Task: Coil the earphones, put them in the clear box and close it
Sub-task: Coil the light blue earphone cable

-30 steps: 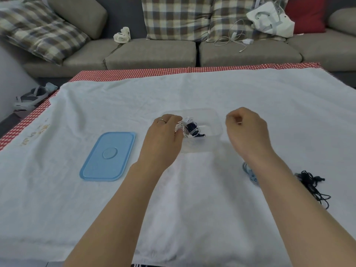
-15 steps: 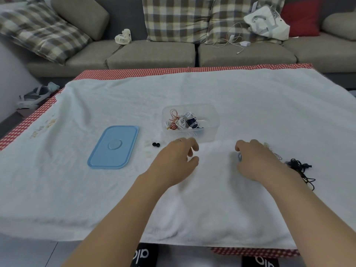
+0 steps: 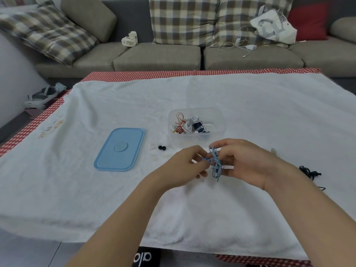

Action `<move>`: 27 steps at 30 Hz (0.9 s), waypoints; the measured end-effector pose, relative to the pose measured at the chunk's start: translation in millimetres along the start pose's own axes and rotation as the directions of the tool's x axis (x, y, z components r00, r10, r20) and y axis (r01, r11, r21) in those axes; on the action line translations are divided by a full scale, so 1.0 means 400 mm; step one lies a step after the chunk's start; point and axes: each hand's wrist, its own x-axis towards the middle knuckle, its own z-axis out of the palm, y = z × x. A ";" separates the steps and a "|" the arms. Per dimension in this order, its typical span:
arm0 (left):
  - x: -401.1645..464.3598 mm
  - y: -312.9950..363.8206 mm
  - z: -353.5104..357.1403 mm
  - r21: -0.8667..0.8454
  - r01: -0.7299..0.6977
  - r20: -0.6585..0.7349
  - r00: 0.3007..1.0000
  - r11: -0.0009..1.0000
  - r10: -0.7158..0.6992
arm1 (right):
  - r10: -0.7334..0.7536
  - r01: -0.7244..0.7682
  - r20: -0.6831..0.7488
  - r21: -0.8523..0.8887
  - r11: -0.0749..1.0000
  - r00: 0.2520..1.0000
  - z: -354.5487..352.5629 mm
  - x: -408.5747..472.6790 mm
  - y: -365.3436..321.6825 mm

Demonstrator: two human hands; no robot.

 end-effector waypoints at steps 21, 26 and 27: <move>-0.019 -0.017 -0.048 -0.254 0.005 -0.047 0.999 0.967 -0.018 | -0.002 -0.003 0.066 0.078 0.997 0.998 0.043 0.031 0.016; -0.019 -0.024 -0.067 -0.240 0.018 -0.059 0.998 0.971 -0.033 | -0.054 0.054 -0.011 -0.019 0.998 0.998 0.062 0.042 0.031; -0.020 -0.024 -0.075 -0.250 0.030 -0.055 0.997 0.968 -0.045 | -0.068 0.066 -0.028 -0.042 0.997 0.997 0.068 0.045 0.034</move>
